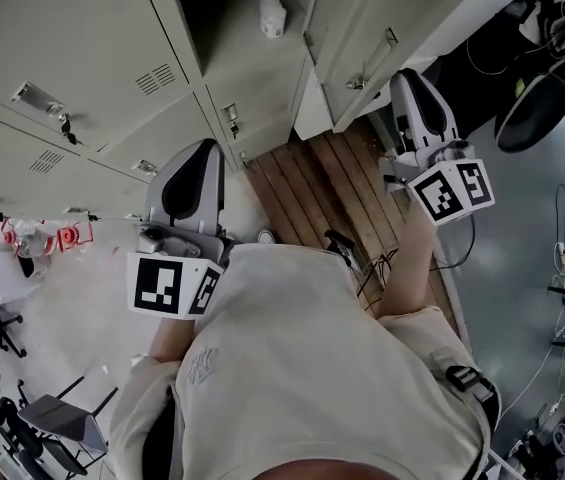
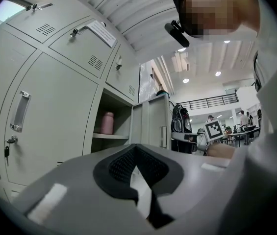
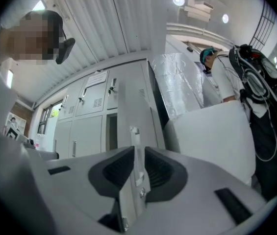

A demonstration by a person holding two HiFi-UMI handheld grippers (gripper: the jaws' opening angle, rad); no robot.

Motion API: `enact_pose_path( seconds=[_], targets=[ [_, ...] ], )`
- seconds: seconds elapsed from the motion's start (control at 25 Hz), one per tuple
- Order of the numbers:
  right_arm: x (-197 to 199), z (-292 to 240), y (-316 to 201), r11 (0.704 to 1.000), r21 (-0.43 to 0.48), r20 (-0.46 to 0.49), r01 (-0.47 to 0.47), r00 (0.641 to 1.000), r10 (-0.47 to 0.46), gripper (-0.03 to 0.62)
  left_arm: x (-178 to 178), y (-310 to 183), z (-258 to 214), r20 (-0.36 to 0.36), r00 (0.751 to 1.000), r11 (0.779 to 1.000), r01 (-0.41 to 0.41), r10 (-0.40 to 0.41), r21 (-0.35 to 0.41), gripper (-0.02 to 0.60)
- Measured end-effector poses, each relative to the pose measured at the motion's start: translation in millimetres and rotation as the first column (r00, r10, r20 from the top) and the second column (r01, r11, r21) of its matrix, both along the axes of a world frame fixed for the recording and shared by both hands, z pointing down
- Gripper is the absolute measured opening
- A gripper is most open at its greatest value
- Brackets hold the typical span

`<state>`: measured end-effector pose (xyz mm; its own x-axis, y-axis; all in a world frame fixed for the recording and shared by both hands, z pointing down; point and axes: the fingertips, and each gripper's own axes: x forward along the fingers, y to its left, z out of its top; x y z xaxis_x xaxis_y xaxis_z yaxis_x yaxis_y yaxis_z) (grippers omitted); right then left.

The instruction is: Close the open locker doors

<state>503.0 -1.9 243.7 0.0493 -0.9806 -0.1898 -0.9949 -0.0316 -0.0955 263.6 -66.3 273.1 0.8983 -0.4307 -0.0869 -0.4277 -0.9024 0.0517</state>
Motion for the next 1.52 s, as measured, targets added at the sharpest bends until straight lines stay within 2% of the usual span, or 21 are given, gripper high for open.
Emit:
enact_pose_path(
  seconds=[0.24,0.48,0.92,1.52],
  targets=[
    [-30,-1,-21,0.981,0.036,0.094,0.191,0.977,-0.193,0.069,-6,-7,-1,0.000,1.000,1.000,0.017,-0.017,0.006,0.002],
    [-60,2,-48,0.959,0.016,0.081,0.283,0.956,-0.283,0.075,-20,-17,-3,0.000,0.999,0.999,0.051,-0.051,0.015,0.002],
    [-100,3,-101,0.923,-0.001,0.067,0.385,0.921,-0.384,0.075,-52,-43,-8,0.000,0.991,0.990,0.136,-0.136,0.026,0.002],
    [-128,5,-159,0.896,-0.018,0.071,0.443,0.895,-0.441,0.075,-83,-77,-14,-0.005,0.980,0.979,0.201,-0.201,0.034,0.002]
  ],
)
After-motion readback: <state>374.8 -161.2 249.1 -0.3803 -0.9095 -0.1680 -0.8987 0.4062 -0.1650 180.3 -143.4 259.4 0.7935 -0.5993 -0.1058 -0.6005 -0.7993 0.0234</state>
